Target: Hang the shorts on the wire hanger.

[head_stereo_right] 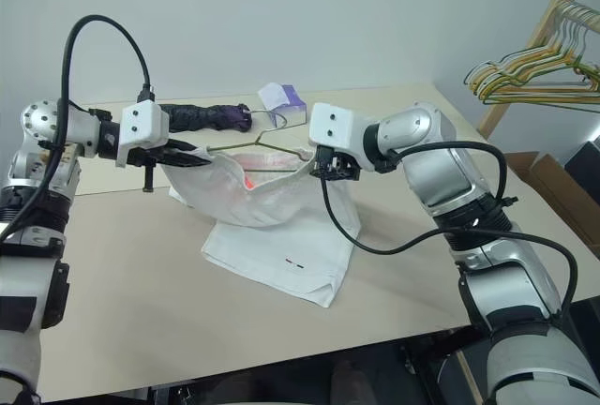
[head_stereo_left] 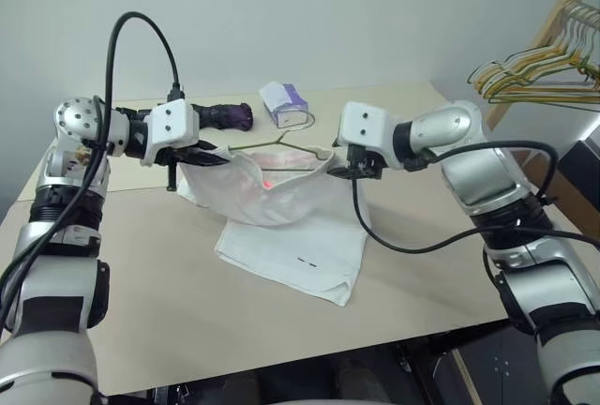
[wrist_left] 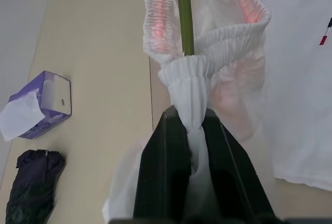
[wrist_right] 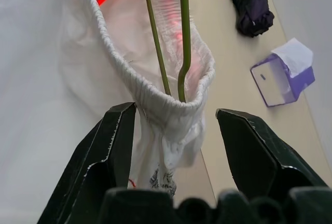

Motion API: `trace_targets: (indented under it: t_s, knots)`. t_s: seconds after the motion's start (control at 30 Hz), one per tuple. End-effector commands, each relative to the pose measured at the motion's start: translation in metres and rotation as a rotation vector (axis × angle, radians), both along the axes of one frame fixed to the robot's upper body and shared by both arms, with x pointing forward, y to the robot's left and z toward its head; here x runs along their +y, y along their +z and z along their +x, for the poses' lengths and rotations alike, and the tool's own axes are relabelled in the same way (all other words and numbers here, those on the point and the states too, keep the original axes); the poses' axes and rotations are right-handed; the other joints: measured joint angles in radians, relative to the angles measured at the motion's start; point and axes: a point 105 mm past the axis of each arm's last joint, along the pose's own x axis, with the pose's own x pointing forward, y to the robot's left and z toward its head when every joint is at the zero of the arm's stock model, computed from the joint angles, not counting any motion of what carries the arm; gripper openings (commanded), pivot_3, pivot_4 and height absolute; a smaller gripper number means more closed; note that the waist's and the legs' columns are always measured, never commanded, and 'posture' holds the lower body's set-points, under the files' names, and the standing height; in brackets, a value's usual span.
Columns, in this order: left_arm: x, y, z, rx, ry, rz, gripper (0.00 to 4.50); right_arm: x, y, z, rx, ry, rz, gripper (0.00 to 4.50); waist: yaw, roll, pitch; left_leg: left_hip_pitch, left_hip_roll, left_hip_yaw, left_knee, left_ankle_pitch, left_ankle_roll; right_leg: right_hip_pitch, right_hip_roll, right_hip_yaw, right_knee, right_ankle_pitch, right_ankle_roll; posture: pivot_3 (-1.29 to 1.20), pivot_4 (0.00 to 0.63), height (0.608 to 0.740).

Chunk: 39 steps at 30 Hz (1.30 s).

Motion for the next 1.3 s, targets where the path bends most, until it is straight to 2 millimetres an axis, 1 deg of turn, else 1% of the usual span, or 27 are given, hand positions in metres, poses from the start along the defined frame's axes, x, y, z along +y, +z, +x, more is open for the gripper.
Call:
trace_targets:
  t_s: [0.03, 0.17, 0.2, 0.3, 0.37, 0.5, 0.53, 0.63, 0.73, 0.8, 0.87, 0.9, 1.0, 1.07, 1.13, 1.17, 1.23, 1.3]
  knots:
    - [-0.006, 0.016, -0.006, -0.044, -0.058, -0.049, 0.00, 0.006, 0.013, 0.001, 0.035, 0.028, 0.092, 3.06, -0.002, 0.000, 0.000, 0.000, 0.000, 0.000, 0.000, 0.000, 0.000, 0.000, 0.000, 0.000, 0.000, 0.000, 0.000, -0.02, 0.000, 0.740]
    - [-0.005, 0.015, -0.010, -0.040, -0.083, -0.032, 0.00, 0.012, 0.013, 0.001, 0.092, 0.054, 0.141, 3.06, -0.001, 0.000, 0.000, 0.001, 0.000, 0.000, 0.000, 0.000, 0.000, 0.000, 0.000, 0.000, 0.000, 0.000, 0.000, -0.01, 0.000, 0.740]
    - [-0.006, 0.015, -0.011, -0.038, -0.088, -0.040, 0.00, 0.012, 0.012, 0.001, 0.108, 0.061, 0.148, 2.89, -0.001, 0.000, 0.000, 0.000, 0.000, 0.000, 0.000, 0.000, 0.000, 0.000, 0.000, 0.000, 0.000, 0.000, 0.000, -0.01, 0.000, 0.740]
    - [-0.005, 0.016, -0.013, -0.041, -0.096, -0.044, 0.00, 0.011, 0.010, 0.000, 0.161, 0.078, 0.160, 2.13, -0.001, 0.000, 0.000, 0.000, 0.000, 0.000, 0.000, 0.000, 0.000, 0.000, 0.000, 0.000, 0.000, 0.000, 0.000, -0.01, 0.000, 0.740]
    - [-0.005, 0.016, -0.014, -0.042, -0.102, -0.045, 0.00, 0.011, 0.009, 0.000, 0.173, 0.084, 0.162, 1.41, -0.001, 0.000, 0.000, 0.000, 0.000, 0.000, 0.000, 0.000, 0.000, 0.000, 0.000, 0.000, 0.000, 0.000, 0.000, -0.01, 0.000, 0.740]
    - [-0.003, 0.017, -0.013, -0.057, -0.089, -0.060, 0.00, 0.006, -0.001, -0.001, 0.193, 0.073, 0.138, 0.09, 0.000, 0.000, 0.000, 0.000, 0.000, 0.000, 0.000, 0.000, 0.000, 0.000, 0.000, 0.000, 0.001, 0.000, 0.000, 0.00, 0.000, 0.740]
    - [-0.003, 0.018, -0.012, -0.057, -0.087, -0.066, 0.00, 0.006, -0.001, -0.001, 0.193, 0.074, 0.140, 0.02, 0.000, 0.000, 0.000, 0.000, 0.000, 0.000, 0.000, 0.000, 0.000, 0.000, 0.000, 0.000, 0.001, 0.000, 0.000, 0.00, 0.000, 0.740]
    - [-0.007, 0.022, -0.010, -0.034, -0.086, -0.145, 0.94, 0.005, -0.004, -0.001, 0.181, 0.066, 0.136, 0.02, 0.000, 0.000, 0.000, 0.000, 0.000, 0.000, 0.000, 0.000, 0.000, 0.000, 0.000, 0.000, 0.001, 0.000, 0.000, -0.01, 0.000, 0.740]
    - [-0.008, 0.023, -0.007, -0.071, -0.079, -0.151, 1.88, 0.002, -0.004, -0.001, 0.192, 0.041, 0.151, 0.02, 0.000, 0.000, 0.000, 0.000, 0.000, 0.000, 0.000, 0.000, 0.000, 0.000, 0.000, 0.000, 0.001, 0.000, 0.000, -0.01, 0.000, 0.740]
    - [-0.008, 0.027, -0.005, -0.099, -0.067, -0.169, 2.51, -0.003, -0.005, -0.001, 0.203, 0.011, 0.161, 0.02, 0.000, 0.000, 0.000, 0.000, 0.000, 0.000, 0.000, 0.000, 0.000, 0.000, 0.000, 0.000, 0.001, 0.000, 0.000, -0.02, 0.000, 0.740]
    - [-0.009, 0.035, -0.008, -0.118, -0.098, -0.221, 3.18, -0.010, -0.005, -0.001, 0.216, -0.028, 0.177, 0.02, -0.001, 0.000, 0.000, 0.000, 0.000, 0.000, 0.000, 0.000, 0.000, 0.000, 0.000, 0.000, 0.001, 0.000, 0.000, -0.03, 0.000, 0.740]
    - [-0.009, 0.041, -0.008, -0.137, -0.094, -0.252, 3.49, -0.017, -0.004, -0.002, 0.225, -0.057, 0.189, 0.02, 0.000, 0.000, 0.000, 0.000, 0.000, 0.000, 0.000, 0.000, 0.000, 0.000, 0.000, 0.000, 0.001, 0.000, 0.000, -0.04, 0.000, 0.740]
    - [-0.003, 0.059, -0.009, -0.199, -0.058, -0.347, 4.41, -0.043, -0.003, -0.006, 0.248, -0.181, 0.235, 0.02, 0.002, 0.000, 0.000, -0.001, 0.000, -0.001, 0.000, 0.000, 0.000, 0.000, -0.001, -0.001, 0.000, 0.000, 0.000, -0.07, 0.000, 0.740]
    - [0.001, 0.068, -0.011, -0.213, -0.035, -0.434, 4.50, -0.066, -0.005, -0.012, 0.259, -0.287, 0.261, 0.02, 0.002, 0.000, 0.000, -0.001, -0.001, -0.001, 0.000, 0.000, 0.000, 0.000, -0.002, -0.002, 0.000, 0.000, 0.000, -0.09, 0.000, 0.740]
    - [0.003, 0.067, -0.012, -0.227, -0.001, -0.489, 4.50, -0.094, -0.008, -0.019, 0.280, -0.427, 0.280, 0.02, -0.001, 0.000, 0.000, -0.001, -0.001, -0.001, 0.001, 0.000, 0.000, 0.000, -0.003, -0.002, 0.000, 0.000, 0.000, -0.12, 0.000, 0.740]
    - [0.004, 0.066, -0.012, -0.225, 0.019, -0.510, 4.50, -0.105, -0.009, -0.022, 0.293, -0.495, 0.291, 0.02, -0.002, 0.000, 0.000, -0.001, -0.002, -0.001, 0.001, 0.000, 0.000, 0.000, -0.004, -0.002, 0.000, 0.000, 0.000, -0.13, 0.000, 0.740]
    - [0.002, 0.054, -0.017, -0.202, 0.021, -0.534, 4.50, -0.133, -0.010, -0.029, 0.333, -0.678, 0.347, 0.02, -0.007, 0.001, 0.000, 0.001, -0.002, 0.000, 0.001, 0.000, 0.000, 0.001, -0.004, -0.001, -0.001, 0.000, 0.000, -0.16, 0.000, 0.740]
    - [0.000, 0.043, -0.022, -0.152, 0.032, -0.563, 4.50, -0.159, -0.011, -0.039, 0.329, -0.833, 0.366, 0.02, -0.017, 0.001, 0.000, 0.002, -0.002, 0.001, 0.001, 0.000, 0.000, 0.001, -0.004, 0.000, -0.001, 0.000, 0.000, -0.19, 0.000, 0.740]
